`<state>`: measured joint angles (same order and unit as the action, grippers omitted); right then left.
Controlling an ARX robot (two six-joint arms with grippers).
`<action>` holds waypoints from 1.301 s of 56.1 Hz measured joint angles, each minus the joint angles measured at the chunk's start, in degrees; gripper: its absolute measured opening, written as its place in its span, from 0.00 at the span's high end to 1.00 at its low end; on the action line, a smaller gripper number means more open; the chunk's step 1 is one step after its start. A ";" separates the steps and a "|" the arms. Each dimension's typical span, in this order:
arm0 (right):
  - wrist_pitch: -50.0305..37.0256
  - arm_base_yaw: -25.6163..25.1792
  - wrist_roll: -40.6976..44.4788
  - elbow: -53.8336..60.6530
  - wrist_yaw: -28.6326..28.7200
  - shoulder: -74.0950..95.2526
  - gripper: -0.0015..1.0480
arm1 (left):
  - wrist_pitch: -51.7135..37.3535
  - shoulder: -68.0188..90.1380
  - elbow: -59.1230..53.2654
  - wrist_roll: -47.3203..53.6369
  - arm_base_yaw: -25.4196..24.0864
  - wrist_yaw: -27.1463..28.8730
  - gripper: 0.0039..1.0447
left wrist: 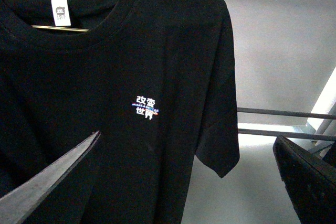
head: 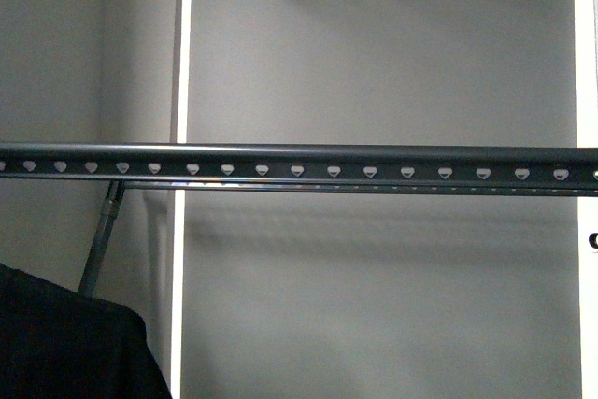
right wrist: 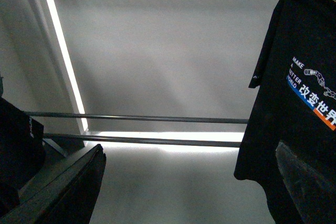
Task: Hang clothes on hanger
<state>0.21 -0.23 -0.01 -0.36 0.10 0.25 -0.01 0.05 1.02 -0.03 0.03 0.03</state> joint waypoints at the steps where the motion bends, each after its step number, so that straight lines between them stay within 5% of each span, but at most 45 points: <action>1: 0.00 0.00 0.00 0.00 0.00 0.00 0.07 | 0.00 0.00 0.00 0.00 0.00 0.00 0.06; 14: 0.00 0.00 0.00 0.00 0.00 0.00 0.07 | 0.24 0.35 0.09 0.31 -0.37 -1.09 0.06; 19: 0.00 0.00 0.00 0.00 -0.04 0.00 0.07 | 6.01 8.85 3.23 4.94 -5.46 -22.58 0.06; 23: 0.00 0.07 0.02 0.00 0.22 0.00 0.07 | 2.49 16.55 4.55 4.17 -2.99 -27.15 0.06; 28: 0.00 0.13 0.00 0.00 -0.02 0.00 0.07 | -4.66 24.85 7.65 0.09 3.34 -20.70 0.06; 33: 0.00 0.15 0.02 0.00 0.00 0.00 0.07 | -14.97 37.59 14.95 -10.03 10.49 -5.66 0.06; 43: 0.00 0.15 0.00 0.00 -0.02 0.00 0.07 | -19.43 60.11 30.14 -27.76 11.45 13.73 0.06; 73: 0.00 0.15 0.00 0.00 -0.02 0.00 0.07 | -16.68 88.89 57.05 -35.52 4.46 23.96 0.06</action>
<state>0.21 -0.08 -0.01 -0.36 0.08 0.25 -16.69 88.95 58.06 -35.55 4.49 23.99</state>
